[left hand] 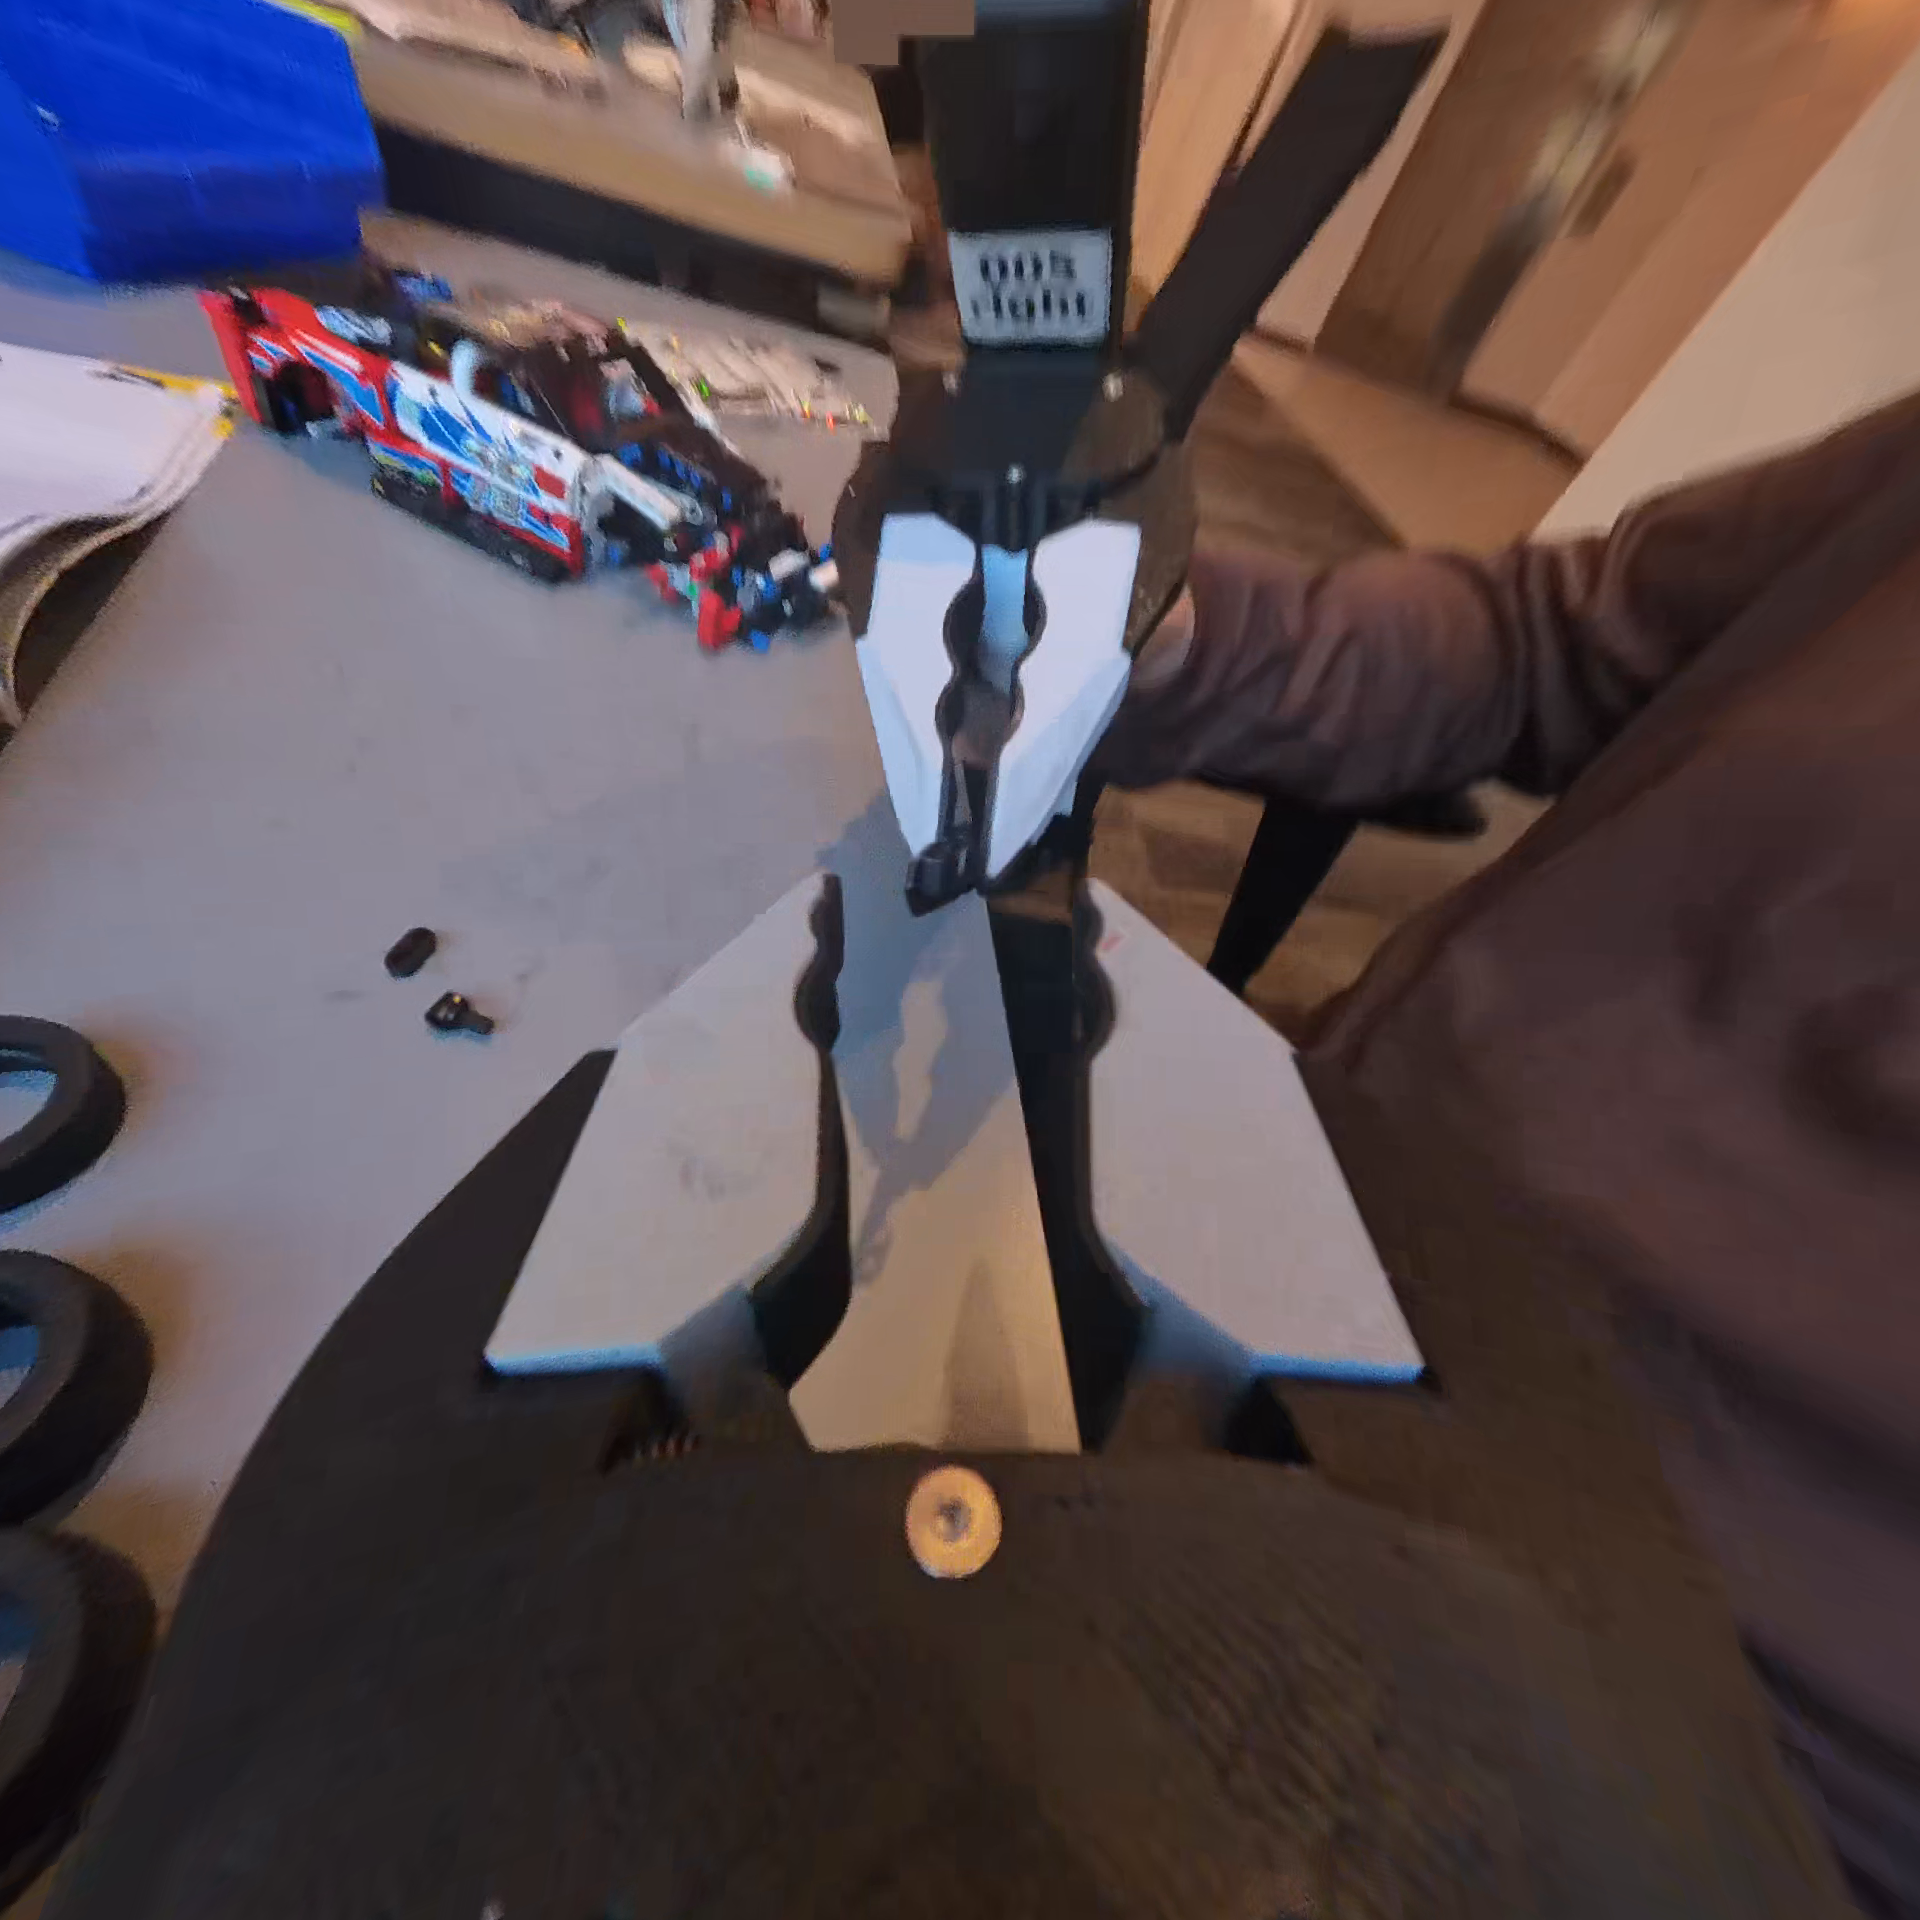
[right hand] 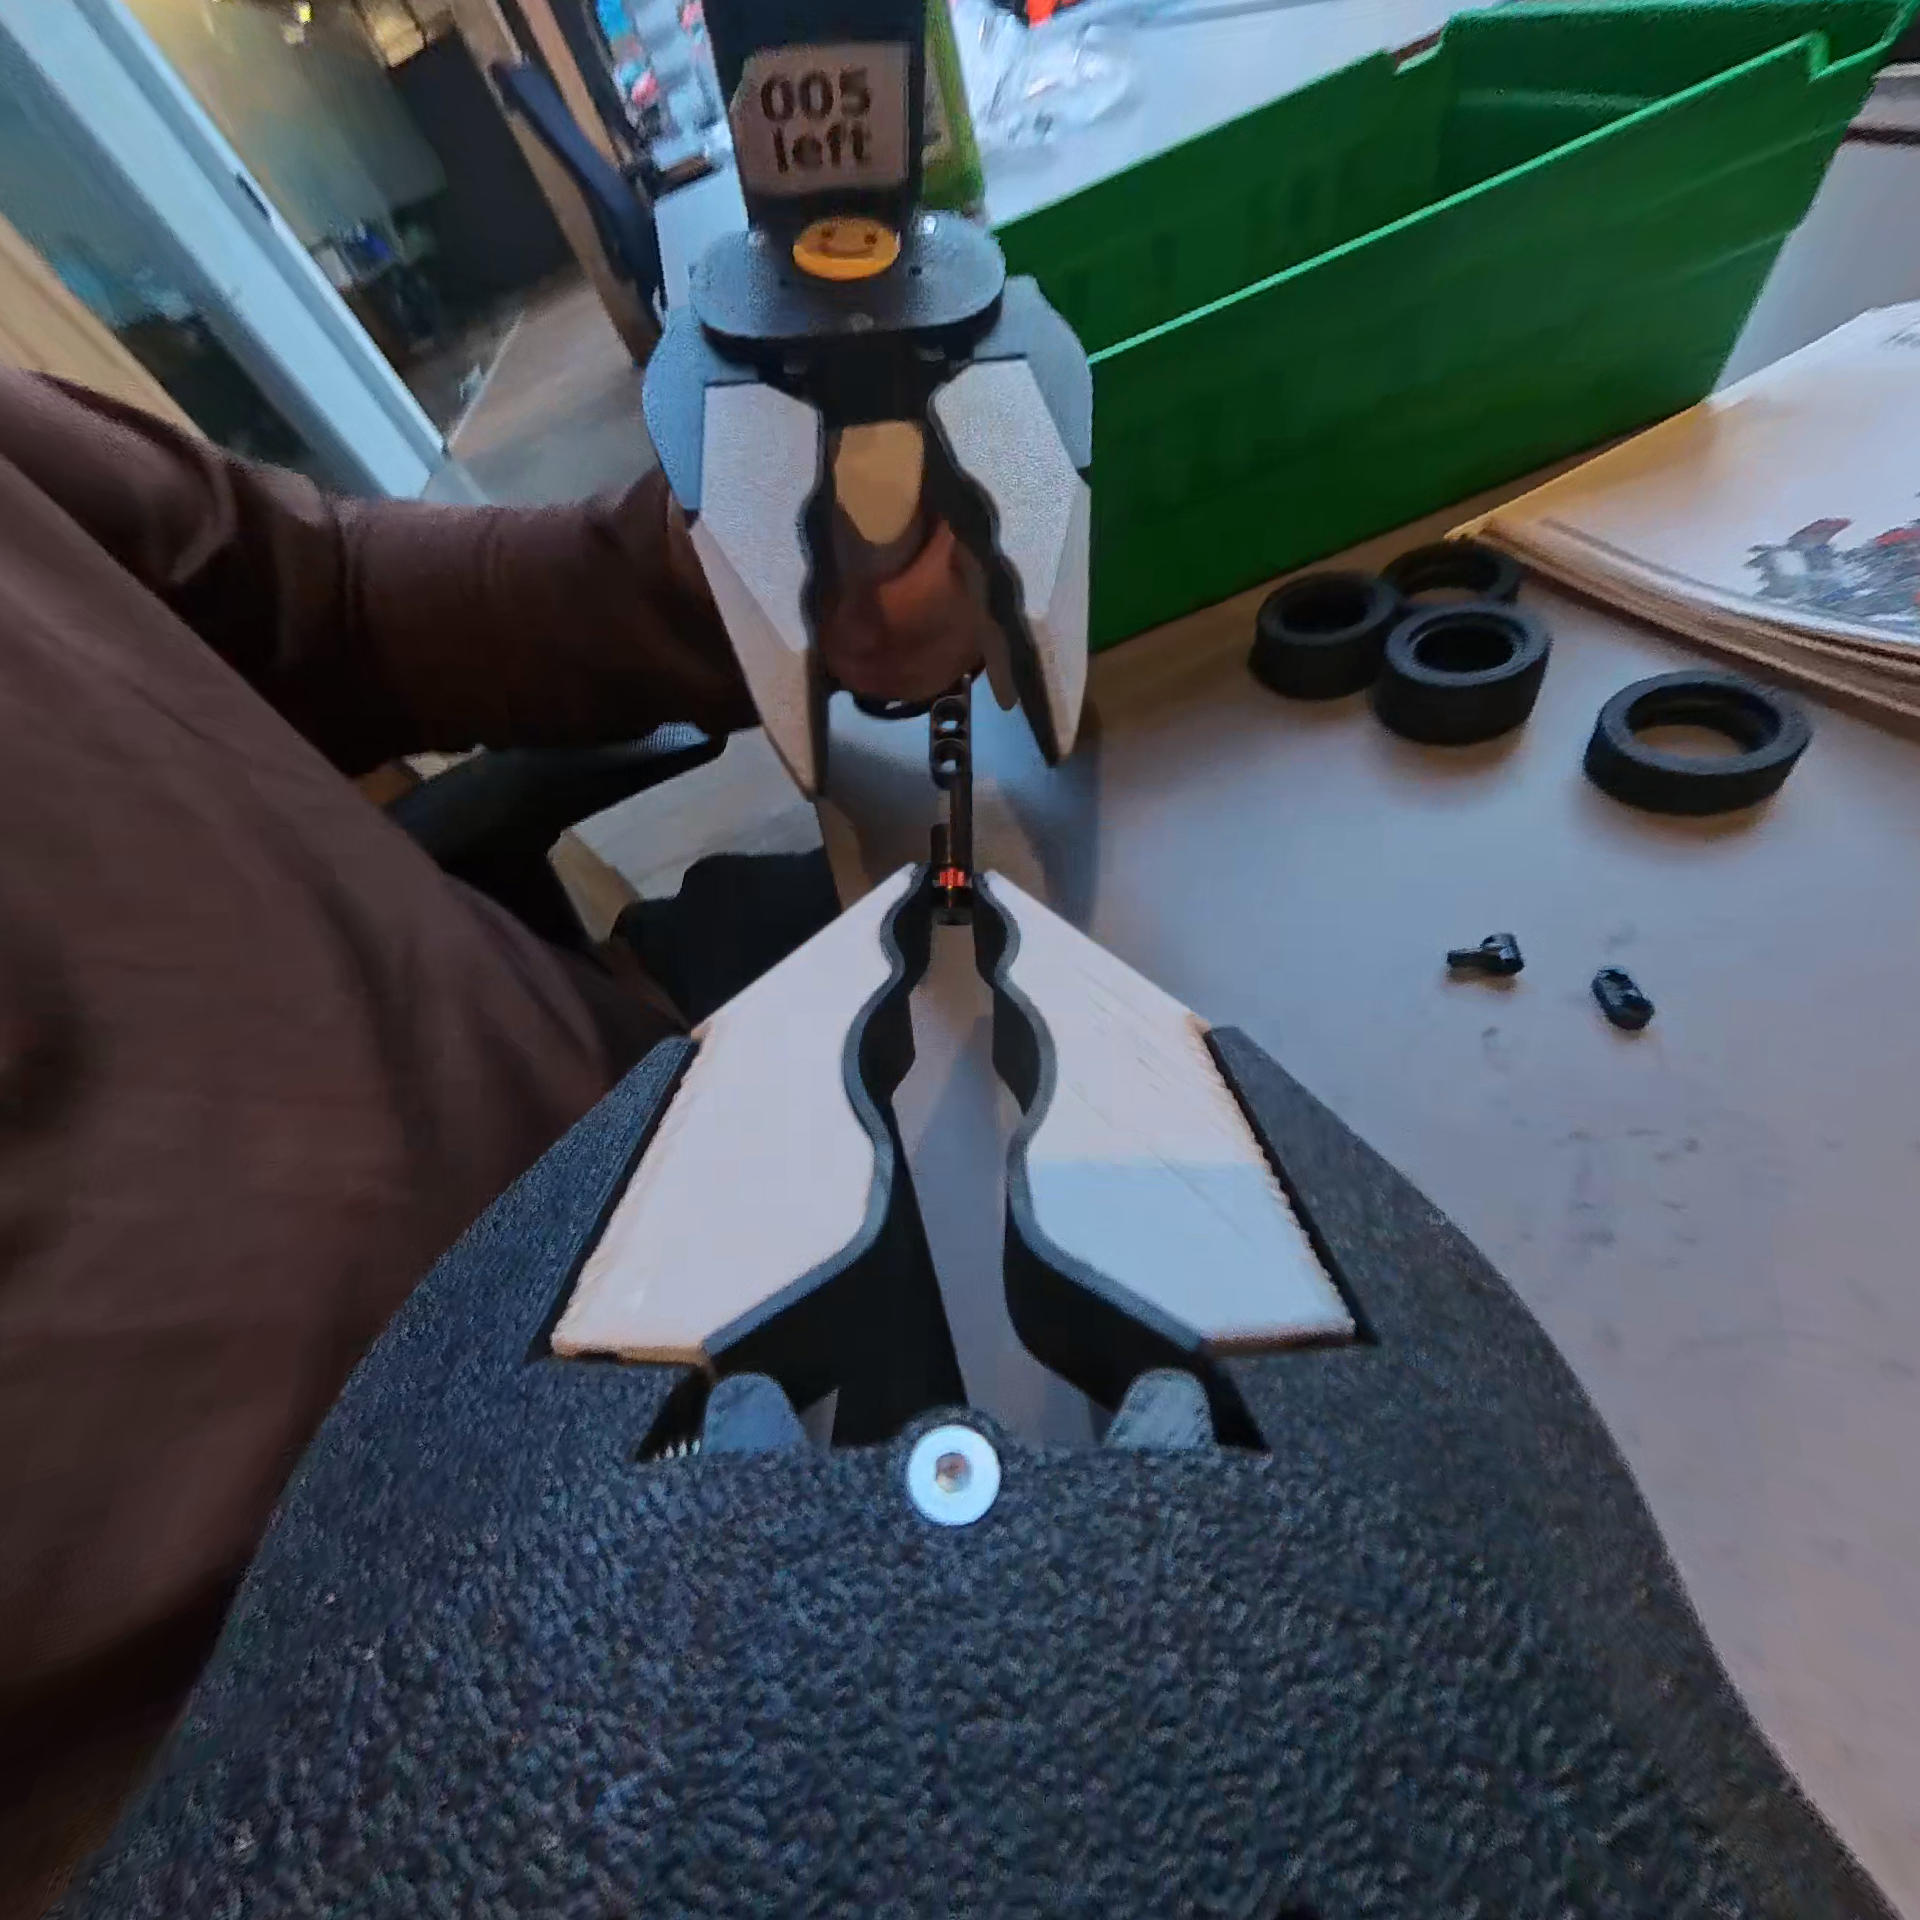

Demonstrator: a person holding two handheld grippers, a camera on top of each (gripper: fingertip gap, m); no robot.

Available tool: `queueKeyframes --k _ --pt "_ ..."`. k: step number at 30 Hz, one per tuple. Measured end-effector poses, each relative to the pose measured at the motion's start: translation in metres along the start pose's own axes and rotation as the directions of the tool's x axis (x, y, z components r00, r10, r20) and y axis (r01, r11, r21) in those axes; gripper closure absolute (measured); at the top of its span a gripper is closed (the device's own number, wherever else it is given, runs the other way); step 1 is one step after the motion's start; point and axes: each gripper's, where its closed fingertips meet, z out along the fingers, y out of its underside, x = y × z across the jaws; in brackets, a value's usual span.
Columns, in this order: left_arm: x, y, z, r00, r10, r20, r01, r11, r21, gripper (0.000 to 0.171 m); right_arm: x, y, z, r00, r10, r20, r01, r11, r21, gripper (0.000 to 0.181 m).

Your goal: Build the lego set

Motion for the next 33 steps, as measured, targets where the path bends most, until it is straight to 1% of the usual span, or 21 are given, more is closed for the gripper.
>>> queueKeyframes --k 2,3,5,8,11,13,16,18,19,21,24,28,33 --pt "0.005 0.01 0.004 0.999 0.022 -0.031 -0.023 0.998 -0.054 0.147 -0.004 0.008 0.002 1.0 -0.011 0.018 0.012 0.999 -0.051 0.174" --pt "0.007 0.012 0.006 0.998 0.02 -0.052 -0.023 0.998 -0.06 0.153 -0.005 0.012 0.004 1.0 -0.016 0.025 0.018 0.997 -0.074 0.174" --pt "0.011 0.016 0.009 0.997 0.006 -0.083 -0.011 0.998 -0.066 0.16 -0.008 0.018 0.006 0.999 -0.023 0.041 0.028 0.995 -0.1 0.174" --pt "0.011 0.025 0.015 0.996 -0.024 -0.09 0.016 0.996 -0.089 0.167 -0.011 0.023 0.008 0.998 -0.032 0.051 0.038 0.991 -0.125 0.174" --pt "0.007 0.024 0.014 0.998 -0.027 -0.048 0.024 0.998 -0.053 0.167 -0.007 0.022 0.009 0.999 -0.027 0.03 0.03 0.994 -0.102 0.173" --pt "0.006 0.02 0.013 0.999 -0.04 -0.029 0.04 0.999 0.006 0.167 -0.006 0.017 0.006 0.999 -0.001 0.04 0.004 0.998 -0.062 0.173" --pt "0.003 0.015 0.008 0.999 -0.054 -0.009 0.055 0.993 0.102 0.167 -0.003 0.012 0.001 0.999 -0.006 0.043 0.006 1.0 -0.015 0.174" --pt "0.003 0.01 0.005 0.997 -0.072 -0.013 0.073 0.984 0.163 0.168 -0.004 0.007 -0.001 0.999 -0.012 0.048 0.011 1.0 0.013 0.176" --pt "0.002 0.008 0.003 0.997 -0.08 -0.013 0.081 0.98 0.18 0.168 -0.005 0.006 -0.001 0.998 -0.015 0.056 0.014 1.0 0.023 0.181" --pt "0.002 0.003 -0.001 0.997 -0.077 -0.025 0.081 0.971 0.226 0.167 -0.003 0.005 0.0 0.999 -0.02 0.041 0.019 0.999 0.033 0.181" --pt "0.002 0.0 -0.004 0.994 -0.1 -0.051 0.11 0.961 0.252 0.167 0.002 0.005 0.0 1.0 0.004 0.029 -0.005 0.999 0.044 0.168" --pt "0.002 0.0 -0.005 0.992 -0.111 -0.065 0.124 0.958 0.257 0.167 -0.001 -0.006 -0.005 0.999 0.004 0.045 -0.009 0.995 0.103 0.171" --pt "0.004 0.001 -0.001 0.993 -0.1 -0.067 0.113 0.965 0.237 0.167 -0.006 -0.007 -0.002 0.998 0.0 0.067 -0.007 0.994 0.112 0.174"
